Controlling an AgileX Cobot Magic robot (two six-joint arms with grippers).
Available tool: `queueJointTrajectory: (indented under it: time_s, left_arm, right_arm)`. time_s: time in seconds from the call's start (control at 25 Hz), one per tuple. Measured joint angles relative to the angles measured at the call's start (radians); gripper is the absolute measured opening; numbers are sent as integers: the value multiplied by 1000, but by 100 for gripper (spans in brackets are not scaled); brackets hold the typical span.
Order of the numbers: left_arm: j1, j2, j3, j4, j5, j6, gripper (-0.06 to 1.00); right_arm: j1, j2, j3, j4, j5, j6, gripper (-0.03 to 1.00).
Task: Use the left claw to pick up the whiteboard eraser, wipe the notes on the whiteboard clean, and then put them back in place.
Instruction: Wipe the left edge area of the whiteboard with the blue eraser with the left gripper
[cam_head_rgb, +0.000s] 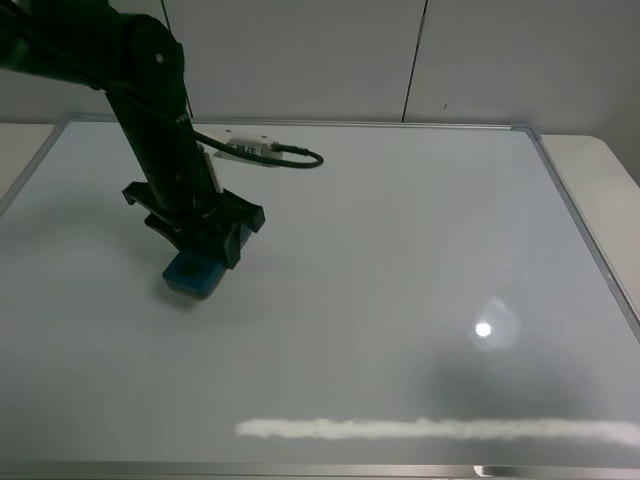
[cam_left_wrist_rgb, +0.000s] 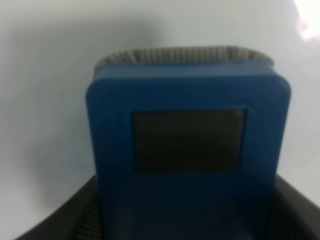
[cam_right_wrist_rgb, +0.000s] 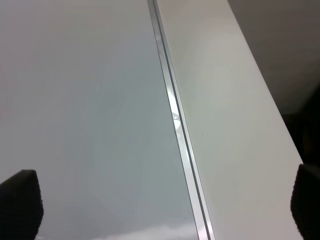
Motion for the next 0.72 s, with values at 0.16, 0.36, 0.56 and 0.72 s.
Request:
queueJointTrajectory:
  time_s: [0.16,0.36,0.56,0.72]
  left_arm:
    - [133,-101,0,63,11,-4,55]
    - [313,-139,0,92,51,11,55]
    - [431,-139,61,65,-11,55,55]
    - [443,-138,115,42,-91,92,55]
  right_arm:
    - [0,0,0,0,0,0,99]
    - [0,0,0,0,0,0,99]
    - [0,0,0,0,0,0,99]
    - [0,0,0,0,0,0,99]
